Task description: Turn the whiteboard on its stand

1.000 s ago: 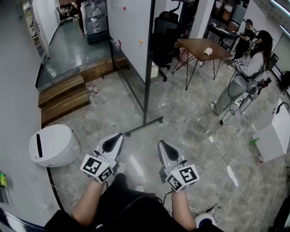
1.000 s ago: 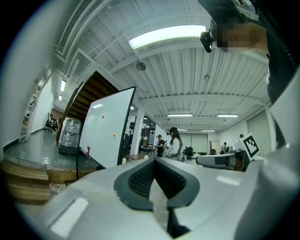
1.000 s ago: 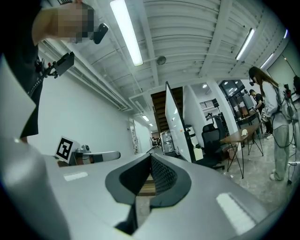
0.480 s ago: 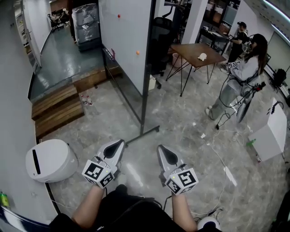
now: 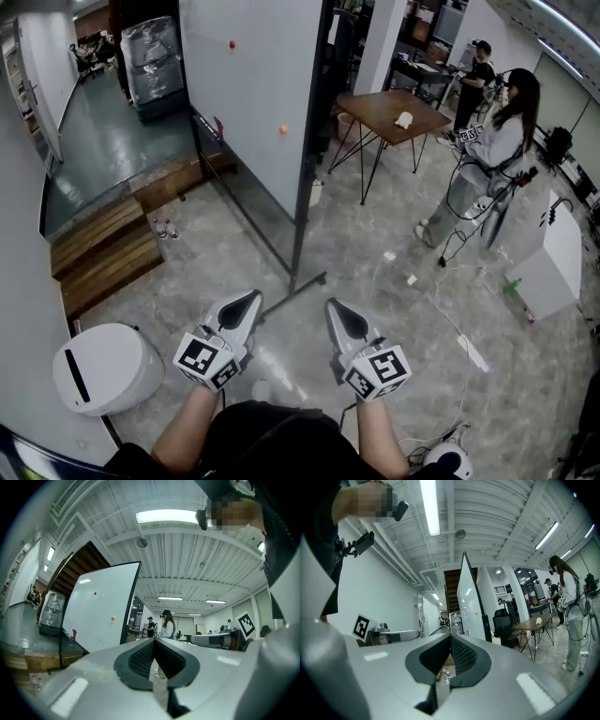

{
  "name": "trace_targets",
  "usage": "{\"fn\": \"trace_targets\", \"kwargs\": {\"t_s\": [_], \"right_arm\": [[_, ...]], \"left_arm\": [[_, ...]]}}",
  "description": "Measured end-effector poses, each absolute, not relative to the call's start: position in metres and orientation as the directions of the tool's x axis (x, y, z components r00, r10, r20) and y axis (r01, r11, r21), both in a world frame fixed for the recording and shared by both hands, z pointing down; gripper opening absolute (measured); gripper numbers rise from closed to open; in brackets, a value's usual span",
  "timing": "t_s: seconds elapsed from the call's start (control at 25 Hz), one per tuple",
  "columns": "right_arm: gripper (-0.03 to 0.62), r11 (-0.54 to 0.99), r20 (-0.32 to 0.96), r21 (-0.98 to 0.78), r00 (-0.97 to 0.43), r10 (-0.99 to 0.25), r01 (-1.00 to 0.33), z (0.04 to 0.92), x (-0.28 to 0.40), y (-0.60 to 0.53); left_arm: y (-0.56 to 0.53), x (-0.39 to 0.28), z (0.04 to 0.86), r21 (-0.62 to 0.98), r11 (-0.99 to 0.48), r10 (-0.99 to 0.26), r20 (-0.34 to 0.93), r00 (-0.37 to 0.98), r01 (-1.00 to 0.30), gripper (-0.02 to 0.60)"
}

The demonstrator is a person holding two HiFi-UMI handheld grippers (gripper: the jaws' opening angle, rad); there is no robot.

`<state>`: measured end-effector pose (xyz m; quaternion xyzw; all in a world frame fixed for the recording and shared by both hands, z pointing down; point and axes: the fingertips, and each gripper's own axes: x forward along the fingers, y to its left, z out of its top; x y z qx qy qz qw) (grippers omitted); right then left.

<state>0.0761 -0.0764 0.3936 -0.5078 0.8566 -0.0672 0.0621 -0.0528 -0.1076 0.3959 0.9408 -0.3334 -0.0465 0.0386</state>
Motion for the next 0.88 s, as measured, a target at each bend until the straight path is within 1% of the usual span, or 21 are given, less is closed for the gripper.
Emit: {"fn": "trace_targets", "kwargs": {"t_s": [0.48, 0.6, 0.88], "right_arm": [[0.009, 0.413, -0.050, -0.114, -0.410, -0.911, -0.903, 0.382, 0.030, -0.146], [0.008, 0.405, -0.043, -0.102, -0.403, -0.914, -0.909, 0.382, 0.027, -0.155], [0.008, 0.389, -0.049, -0.086, -0.386, -0.921, -0.917, 0.381, 0.037, -0.178]], "left_arm": [[-0.172, -0.094, 0.406, 0.120, -0.817, -0.573, -0.064, 0.817, -0.564, 0.003], [-0.177, -0.097, 0.411, 0.132, -0.824, -0.562, -0.063, 0.825, -0.551, 0.003], [-0.185, -0.093, 0.410, 0.153, -0.810, -0.580, -0.065, 0.812, -0.566, 0.003]]}}
